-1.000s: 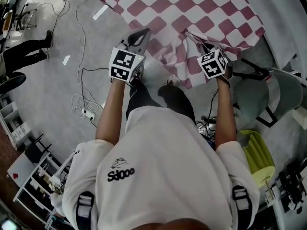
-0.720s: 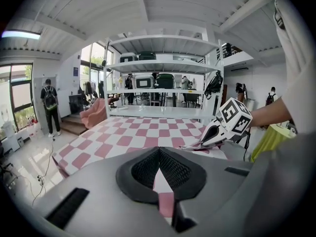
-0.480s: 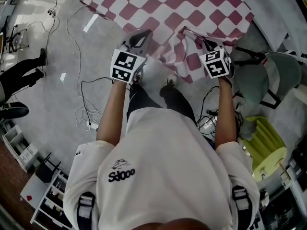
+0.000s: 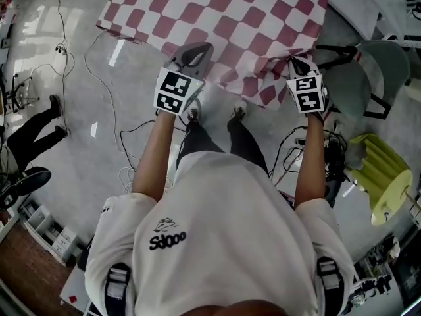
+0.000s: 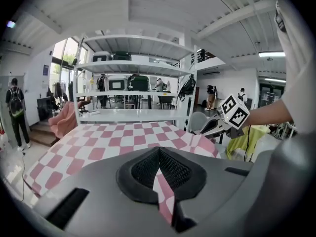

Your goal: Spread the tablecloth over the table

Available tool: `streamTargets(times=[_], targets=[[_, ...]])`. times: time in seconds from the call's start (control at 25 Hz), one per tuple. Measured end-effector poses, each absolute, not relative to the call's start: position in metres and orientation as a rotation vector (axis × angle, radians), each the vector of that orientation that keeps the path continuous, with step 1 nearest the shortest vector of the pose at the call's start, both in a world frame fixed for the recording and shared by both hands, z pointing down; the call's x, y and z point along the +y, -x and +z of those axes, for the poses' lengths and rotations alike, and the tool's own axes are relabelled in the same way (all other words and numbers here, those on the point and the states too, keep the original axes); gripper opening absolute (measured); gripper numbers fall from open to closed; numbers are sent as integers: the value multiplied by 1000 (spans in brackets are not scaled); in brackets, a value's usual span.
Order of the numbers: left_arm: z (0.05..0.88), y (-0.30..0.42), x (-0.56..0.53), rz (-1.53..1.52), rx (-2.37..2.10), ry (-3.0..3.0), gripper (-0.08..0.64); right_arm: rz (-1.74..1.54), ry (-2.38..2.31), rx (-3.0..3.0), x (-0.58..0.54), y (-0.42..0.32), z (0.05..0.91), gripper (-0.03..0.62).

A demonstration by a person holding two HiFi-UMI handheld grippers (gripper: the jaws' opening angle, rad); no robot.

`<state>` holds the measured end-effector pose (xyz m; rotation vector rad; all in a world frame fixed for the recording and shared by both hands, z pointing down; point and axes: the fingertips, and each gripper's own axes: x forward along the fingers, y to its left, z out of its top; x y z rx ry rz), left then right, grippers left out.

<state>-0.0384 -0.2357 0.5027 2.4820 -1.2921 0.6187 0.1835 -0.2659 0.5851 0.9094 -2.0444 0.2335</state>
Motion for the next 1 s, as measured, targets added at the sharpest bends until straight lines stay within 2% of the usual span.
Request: streamTargets(times=[0.64, 1.0], targets=[[537, -59, -243, 664, -1114, -2528, 28, 429, -960, -1990, -220, -272, 644, 25], [556, -73, -231, 716, -1065, -2515, 28, 511, -915, -1923, -192, -288, 683, 25]])
